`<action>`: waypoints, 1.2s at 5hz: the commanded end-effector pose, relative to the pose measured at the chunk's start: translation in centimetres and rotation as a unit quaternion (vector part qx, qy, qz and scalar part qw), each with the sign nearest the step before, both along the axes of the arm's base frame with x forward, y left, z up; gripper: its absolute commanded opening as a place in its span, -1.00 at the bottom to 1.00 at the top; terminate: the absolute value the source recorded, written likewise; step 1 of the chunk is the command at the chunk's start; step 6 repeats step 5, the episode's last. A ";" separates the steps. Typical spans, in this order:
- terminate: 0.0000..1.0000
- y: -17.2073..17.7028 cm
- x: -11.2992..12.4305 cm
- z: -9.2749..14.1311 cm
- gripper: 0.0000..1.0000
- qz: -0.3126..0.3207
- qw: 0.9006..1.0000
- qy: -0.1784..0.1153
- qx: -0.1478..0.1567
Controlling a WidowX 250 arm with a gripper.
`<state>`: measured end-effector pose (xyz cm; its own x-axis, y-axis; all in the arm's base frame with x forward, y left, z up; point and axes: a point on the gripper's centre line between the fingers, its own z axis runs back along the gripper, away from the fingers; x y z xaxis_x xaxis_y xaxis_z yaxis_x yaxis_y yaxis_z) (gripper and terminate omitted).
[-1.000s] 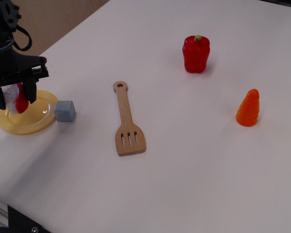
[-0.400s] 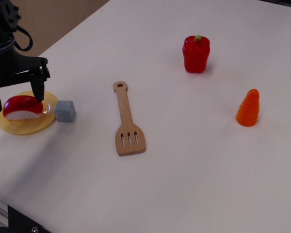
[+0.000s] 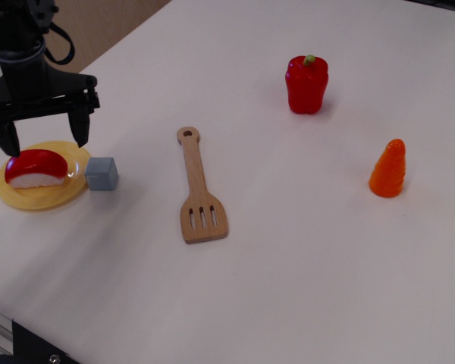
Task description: Put sushi on plate
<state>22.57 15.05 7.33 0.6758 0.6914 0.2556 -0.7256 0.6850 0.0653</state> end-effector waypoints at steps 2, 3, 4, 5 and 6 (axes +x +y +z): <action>-1.00 -7.2 0.6 4.1 1.00 -0.113 0.992 -0.054 0.009; -1.00 -9.3 0.9 4.4 1.00 -0.157 0.986 -0.048 0.005; -1.00 -9.3 0.9 4.4 1.00 -0.157 0.986 -0.048 0.005; 1.00 -9.3 0.9 4.4 1.00 -0.157 0.986 -0.048 0.005; 1.00 -9.3 0.9 4.4 1.00 -0.157 0.986 -0.048 0.005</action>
